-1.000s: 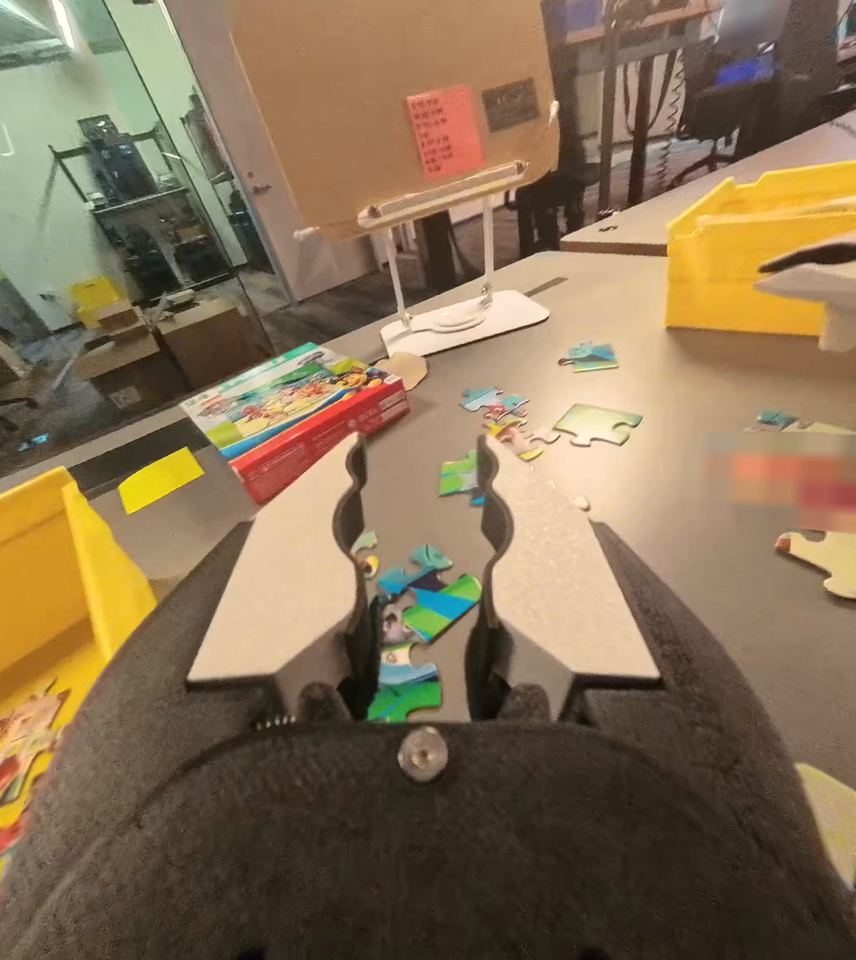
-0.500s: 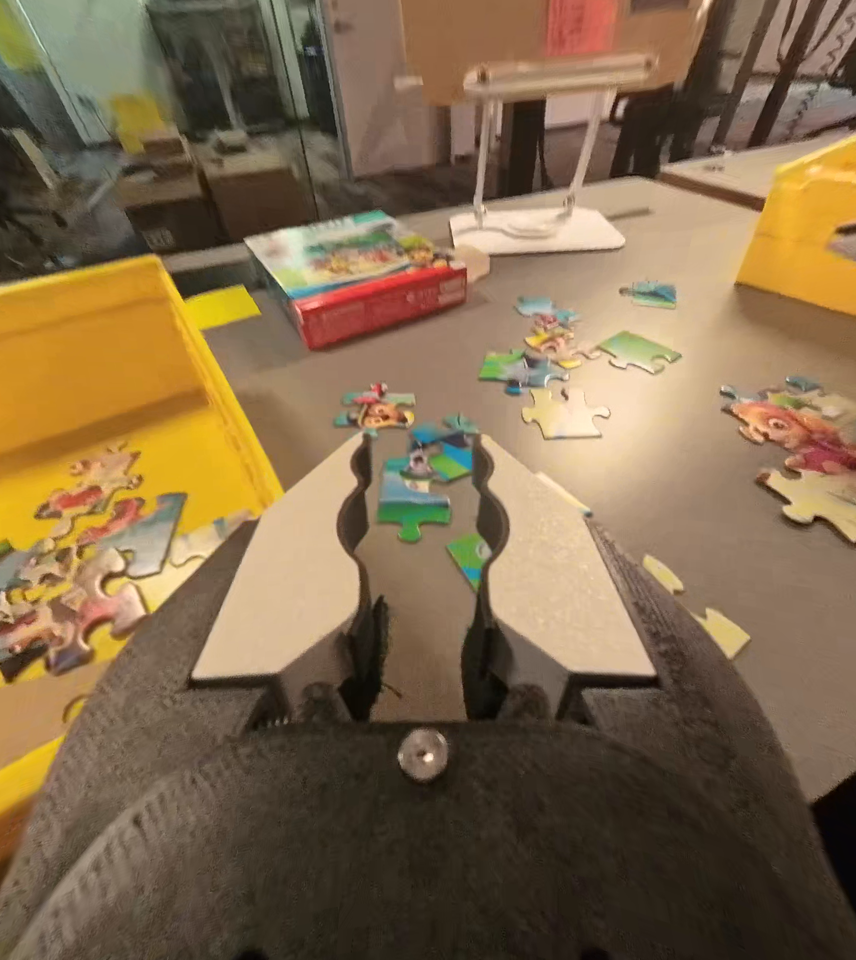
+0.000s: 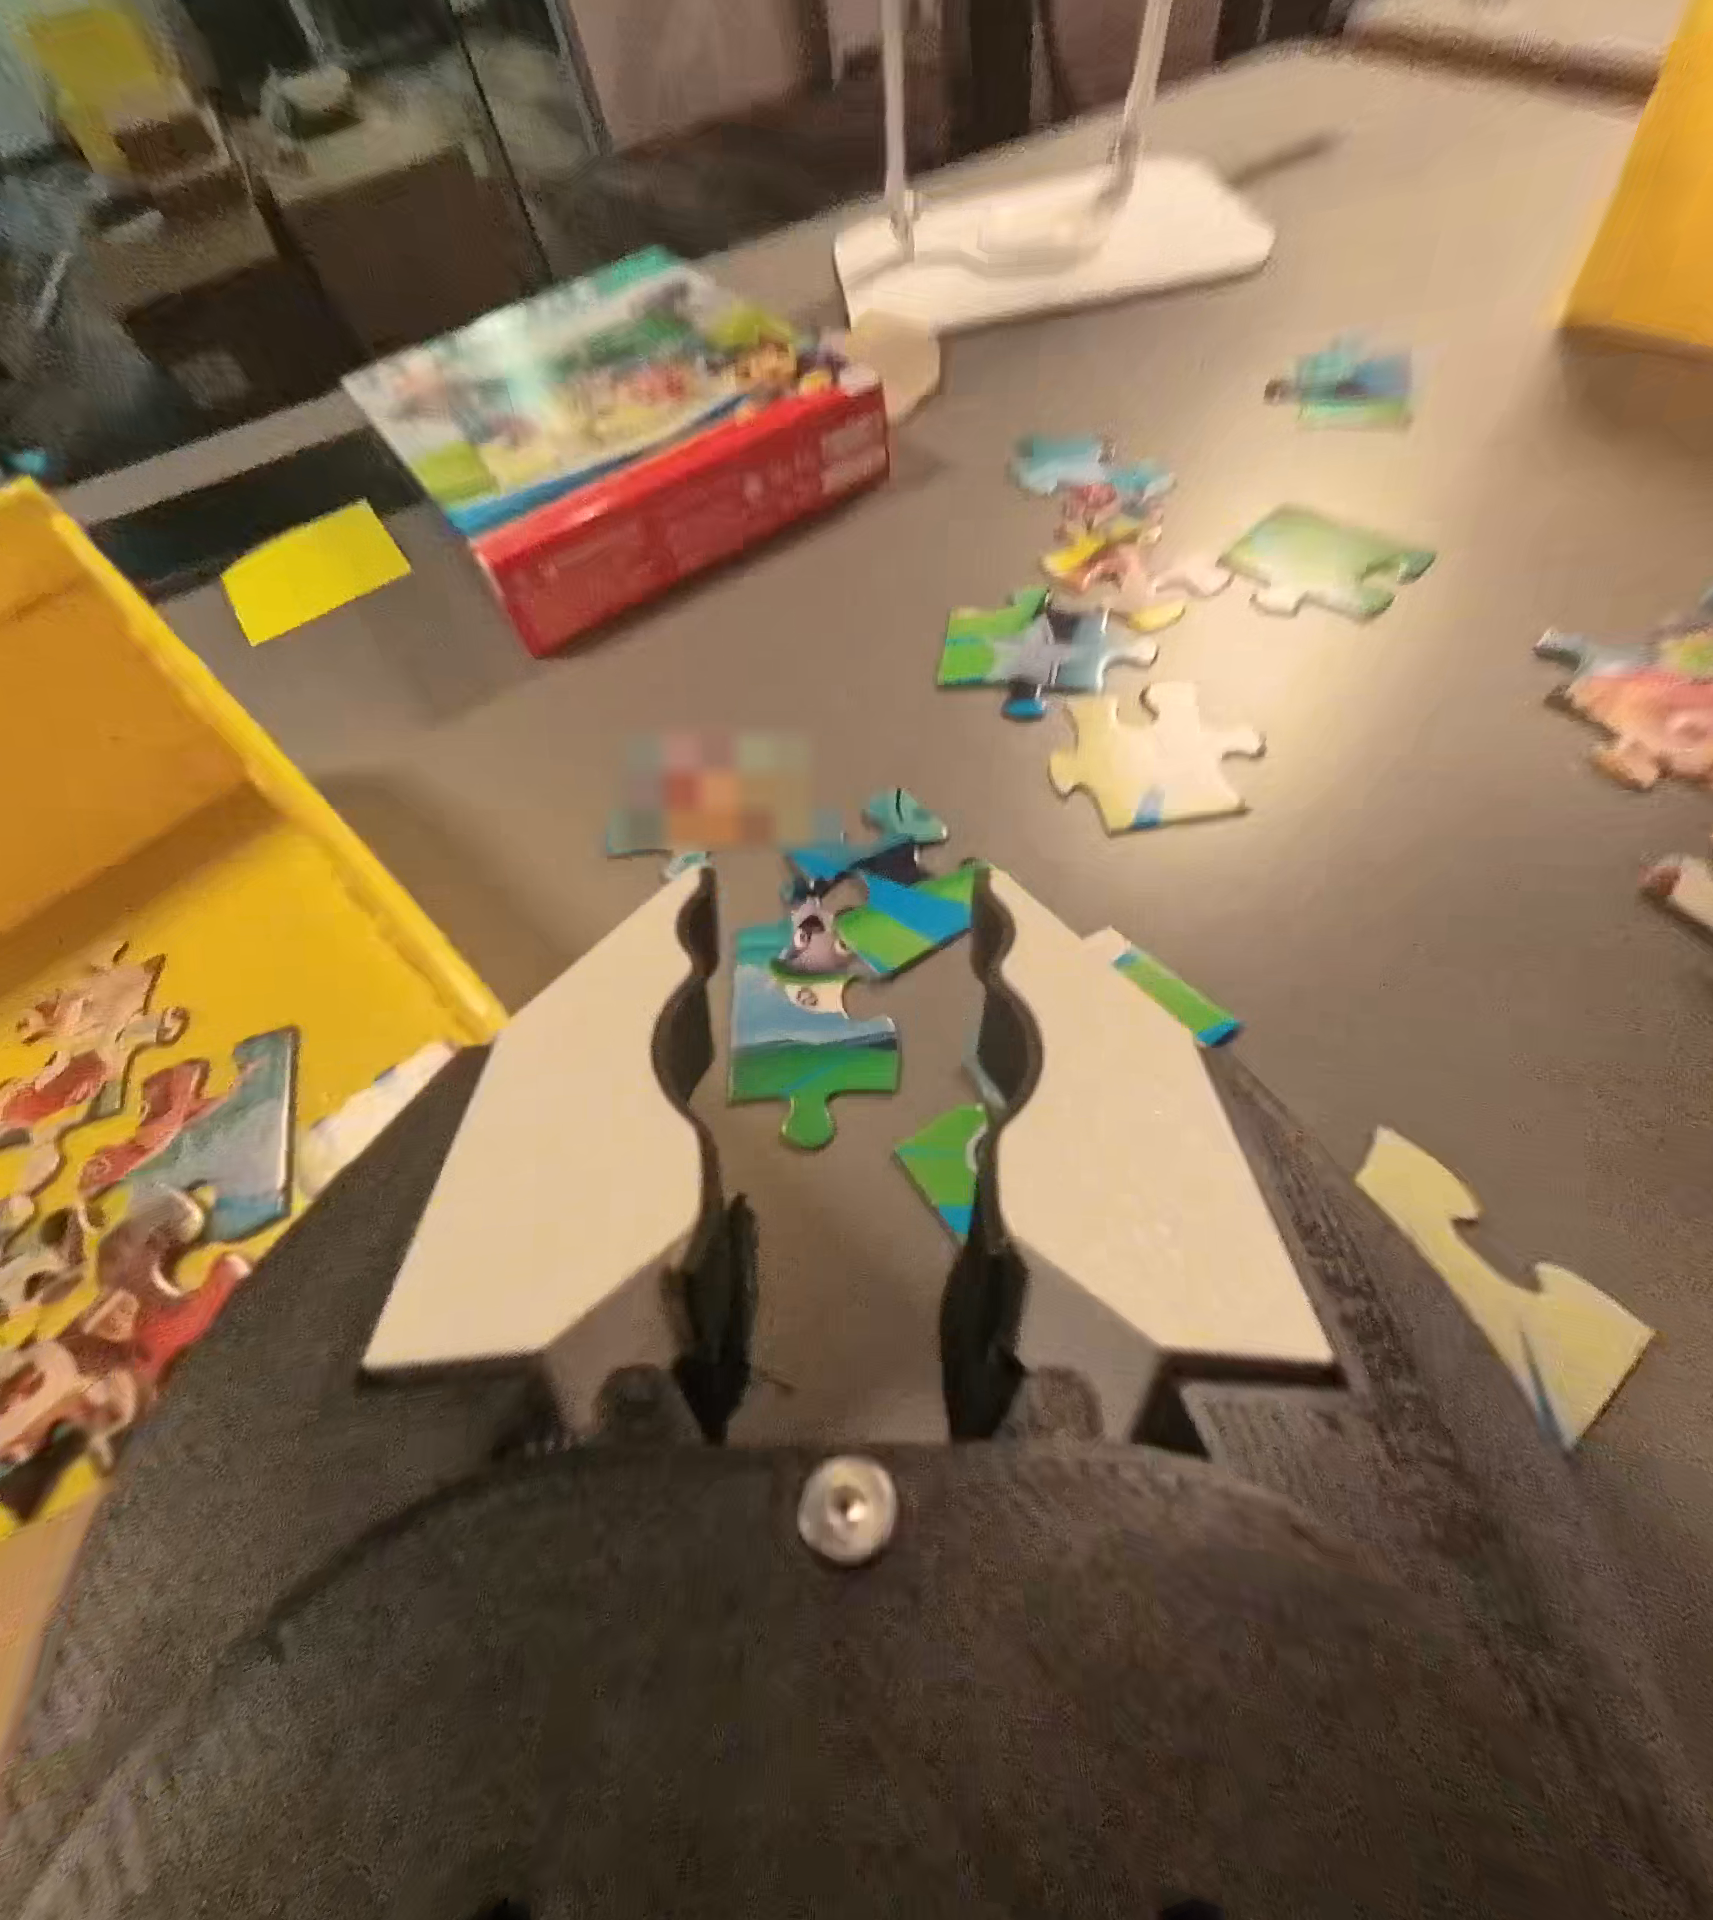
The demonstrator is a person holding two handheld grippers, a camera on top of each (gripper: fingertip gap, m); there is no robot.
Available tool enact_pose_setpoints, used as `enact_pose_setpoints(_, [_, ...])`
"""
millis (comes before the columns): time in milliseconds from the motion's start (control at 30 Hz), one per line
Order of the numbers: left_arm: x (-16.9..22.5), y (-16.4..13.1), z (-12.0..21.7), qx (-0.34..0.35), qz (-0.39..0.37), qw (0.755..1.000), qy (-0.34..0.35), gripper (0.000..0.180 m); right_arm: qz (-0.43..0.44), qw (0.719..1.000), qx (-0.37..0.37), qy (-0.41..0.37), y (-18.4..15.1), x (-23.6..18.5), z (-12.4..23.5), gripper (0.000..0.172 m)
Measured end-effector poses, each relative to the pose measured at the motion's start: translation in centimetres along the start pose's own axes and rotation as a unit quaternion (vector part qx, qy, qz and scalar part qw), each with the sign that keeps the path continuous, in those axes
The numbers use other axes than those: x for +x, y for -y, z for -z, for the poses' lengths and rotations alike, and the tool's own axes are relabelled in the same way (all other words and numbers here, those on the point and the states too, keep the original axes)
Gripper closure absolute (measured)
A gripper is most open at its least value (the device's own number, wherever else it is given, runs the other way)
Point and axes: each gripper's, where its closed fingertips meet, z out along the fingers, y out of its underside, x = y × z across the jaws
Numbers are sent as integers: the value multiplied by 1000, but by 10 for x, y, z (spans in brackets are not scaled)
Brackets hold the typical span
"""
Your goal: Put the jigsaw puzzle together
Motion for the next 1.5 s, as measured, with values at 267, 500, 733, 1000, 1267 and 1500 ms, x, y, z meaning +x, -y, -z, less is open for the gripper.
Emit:
enact_pose_setpoints(267, [-50, 25, 66, 283, 71, 950, 109, 136, 210, 865, -187, 417, 12, -139, -149, 142])
enact_pose_setpoints(500, [-66, 29, 87, 346, 136, 923, 94, 136, 363, 714, -313, 510, -43, -164, -204, 128])
enact_pose_setpoints(733, [-63, 30, 86, 351, 147, 922, 63, 137, 416, 635, -374, 533, -54, -161, -206, 132])
enact_pose_setpoints(1000, [-54, 32, 86, 350, 128, 926, 53, 138, 418, 678, -346, 496, -49, -161, -206, 172])
enact_pose_setpoints(1267, [-17, 28, 66, 285, 30, 958, 28, 144, 309, 806, -291, 413, -27, -138, -202, 153])
enact_pose_setpoints(1500, [-4, 19, 49, 236, 10, 972, -6, 159, 248, 810, -322, 424, -35, -143, -259, 118])
